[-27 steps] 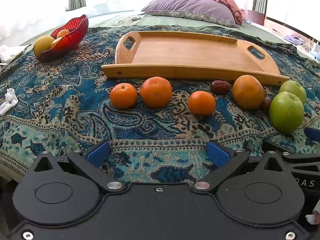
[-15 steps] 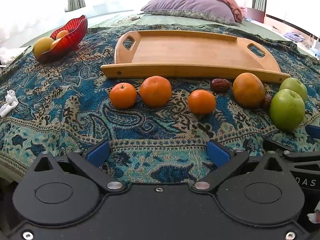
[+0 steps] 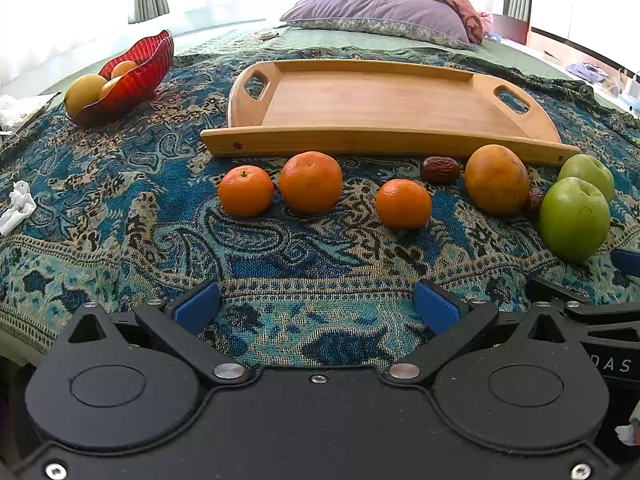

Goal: Organize fruits

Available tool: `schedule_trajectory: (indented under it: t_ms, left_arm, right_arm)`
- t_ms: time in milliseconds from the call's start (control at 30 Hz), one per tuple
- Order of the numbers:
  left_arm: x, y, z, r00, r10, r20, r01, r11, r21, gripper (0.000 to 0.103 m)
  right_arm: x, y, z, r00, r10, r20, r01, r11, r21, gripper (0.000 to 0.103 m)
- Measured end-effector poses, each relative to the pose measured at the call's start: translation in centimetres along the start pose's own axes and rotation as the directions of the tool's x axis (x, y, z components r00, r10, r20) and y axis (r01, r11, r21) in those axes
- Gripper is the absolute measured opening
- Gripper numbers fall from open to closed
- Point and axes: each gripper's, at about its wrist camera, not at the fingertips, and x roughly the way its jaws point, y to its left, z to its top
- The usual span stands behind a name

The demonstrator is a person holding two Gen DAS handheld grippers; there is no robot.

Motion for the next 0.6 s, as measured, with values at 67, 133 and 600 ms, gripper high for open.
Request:
schedule_trajectory:
  t_ms: [67, 133, 600]
  left_arm:
    - [-0.01, -0.04, -0.01, 1.0, 0.002, 0.001, -0.002, 1.0, 0.002, 0.103]
    - [0.03, 0.02, 0.01, 1.0, 0.002, 0.0, -0.002, 1.0, 0.001, 0.103]
    - [0.17, 0.22, -0.23, 1.0, 0.0, -0.001, 0.0, 1.0, 0.004, 0.103]
  right_arm:
    - [0.0, 0.01, -0.02, 1.0, 0.0, 0.0, 0.0, 1.0, 0.0, 0.103]
    - [0.0, 0.02, -0.02, 1.0, 0.0, 0.0, 0.0, 1.0, -0.001, 0.103]
    - [0.0, 0.04, -0.03, 1.0, -0.002, 0.0, 0.002, 1.0, -0.002, 0.103]
